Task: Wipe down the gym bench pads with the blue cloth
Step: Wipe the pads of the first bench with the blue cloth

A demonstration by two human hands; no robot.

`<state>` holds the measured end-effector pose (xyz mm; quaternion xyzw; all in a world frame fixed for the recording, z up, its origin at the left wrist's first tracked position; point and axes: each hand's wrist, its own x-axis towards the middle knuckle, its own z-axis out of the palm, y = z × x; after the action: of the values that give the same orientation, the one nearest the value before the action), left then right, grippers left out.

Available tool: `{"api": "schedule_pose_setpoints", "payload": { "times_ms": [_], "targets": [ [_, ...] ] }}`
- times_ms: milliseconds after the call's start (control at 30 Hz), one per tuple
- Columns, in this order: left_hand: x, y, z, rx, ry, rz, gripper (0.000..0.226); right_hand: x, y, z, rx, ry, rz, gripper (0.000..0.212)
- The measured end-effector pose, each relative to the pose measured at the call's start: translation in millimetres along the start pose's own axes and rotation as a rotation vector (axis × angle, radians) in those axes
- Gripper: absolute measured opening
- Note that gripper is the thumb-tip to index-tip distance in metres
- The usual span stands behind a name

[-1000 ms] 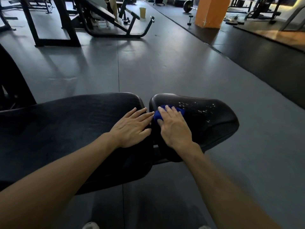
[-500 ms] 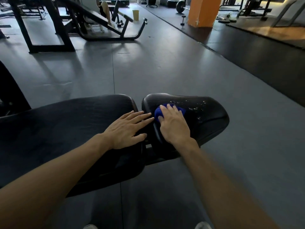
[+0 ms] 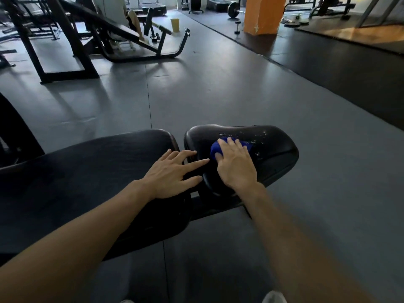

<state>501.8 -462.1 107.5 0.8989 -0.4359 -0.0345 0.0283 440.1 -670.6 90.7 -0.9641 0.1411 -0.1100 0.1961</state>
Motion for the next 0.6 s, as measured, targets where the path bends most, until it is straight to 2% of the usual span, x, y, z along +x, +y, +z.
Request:
{"api": "schedule_pose_setpoints", "payload": {
  "times_ms": [133,267,367,467,533,600],
  "targets": [
    [0.6,7.9,5.1,0.016,0.026,-0.013,0.067,-76.5,3.2,12.2,0.024,0.155,-0.033,0.052],
    [3.2,12.8,11.1,0.023,0.070,-0.035,0.064,-122.9,-2.4,27.8,0.086,0.224,0.067,0.054],
    [8.9,24.9,6.7,-0.018,0.166,-0.044,0.061,-109.8,-13.3,28.4,0.189,0.265,0.226,0.055],
    [20.7,42.2,3.1,-0.006,0.279,0.092,0.050,-72.9,1.2,21.4,0.325,0.314,0.426,0.056],
    [32.7,54.4,4.0,-0.032,0.264,0.153,0.048,-47.8,23.0,13.1,0.348,0.368,0.499,0.057],
    [43.8,63.5,5.7,-0.084,0.250,0.131,0.047,-28.2,43.0,4.9,0.355,0.393,0.543,0.057]
  ]
}}
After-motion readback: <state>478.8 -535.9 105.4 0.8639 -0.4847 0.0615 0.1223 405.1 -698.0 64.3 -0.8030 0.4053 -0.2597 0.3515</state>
